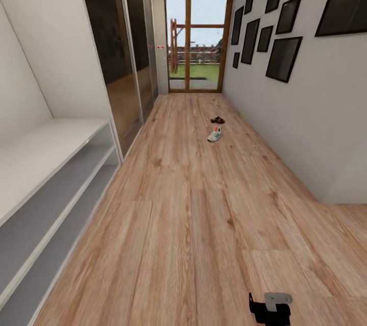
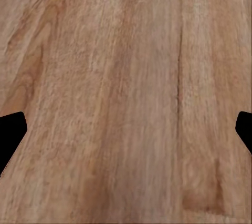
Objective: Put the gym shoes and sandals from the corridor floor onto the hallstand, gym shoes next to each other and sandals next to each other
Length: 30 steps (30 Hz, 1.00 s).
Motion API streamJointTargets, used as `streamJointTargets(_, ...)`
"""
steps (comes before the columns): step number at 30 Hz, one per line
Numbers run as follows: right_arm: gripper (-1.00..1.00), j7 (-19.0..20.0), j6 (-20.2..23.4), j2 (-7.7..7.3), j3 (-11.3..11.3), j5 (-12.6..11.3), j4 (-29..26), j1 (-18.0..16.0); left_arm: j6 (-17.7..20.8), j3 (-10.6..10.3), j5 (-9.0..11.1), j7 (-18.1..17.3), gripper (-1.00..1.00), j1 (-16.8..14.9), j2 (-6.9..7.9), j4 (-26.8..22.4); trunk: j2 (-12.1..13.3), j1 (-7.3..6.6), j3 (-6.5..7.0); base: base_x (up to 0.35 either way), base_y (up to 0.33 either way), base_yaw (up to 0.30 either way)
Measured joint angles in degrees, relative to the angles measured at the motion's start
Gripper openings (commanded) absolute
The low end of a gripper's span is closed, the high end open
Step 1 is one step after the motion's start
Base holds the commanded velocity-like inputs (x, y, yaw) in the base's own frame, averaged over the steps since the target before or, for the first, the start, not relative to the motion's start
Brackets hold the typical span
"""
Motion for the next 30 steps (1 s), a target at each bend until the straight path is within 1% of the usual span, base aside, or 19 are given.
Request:
streamJointTargets(7, 1.00, 0.0, 0.0, -0.03, 0.0, 0.1, 0.0, 0.0, 0.0, 0.0, 0.0, 0.0, 1.00, 0.0, 0.00, 0.0, 0.0, 0.00, 0.00, 0.338, 0.000, -0.003)
streamJointTargets(10, 1.00, -0.1, 0.0, 0.40, -0.1, 0.0, 0.0, 0.1, -0.1, 0.1, -0.1, 0.0, 1.00, 0.2, 0.00, 0.0, 0.0, 0.02, 0.00, 0.120, 0.000, 0.000)
streamJointTargets(16, 1.00, -0.1, 0.0, 0.44, -0.1, 0.0, 0.0, 0.1, 0.0, 0.1, -0.1, 0.0, 1.00, 0.2, 0.00, 0.0, 0.0, 0.02, 0.00, 0.148, 0.000, 0.000)
streamJointTargets(21, 1.00, 0.0, 0.0, 0.13, -0.1, 0.0, 0.0, 0.2, -0.1, 0.1, -0.1, 0.0, 1.00, 0.3, -0.02, 0.0, 0.0, 0.01, 0.00, 0.210, 0.000, 0.000)
streamJointTargets(30, 1.00, 0.0, -0.1, -0.11, -0.1, 0.0, 0.0, 0.4, -0.1, 0.2, -0.1, 0.0, 1.00, 0.3, 0.00, 0.0, 0.0, 0.00, 0.00, 0.308, 0.000, 0.000)
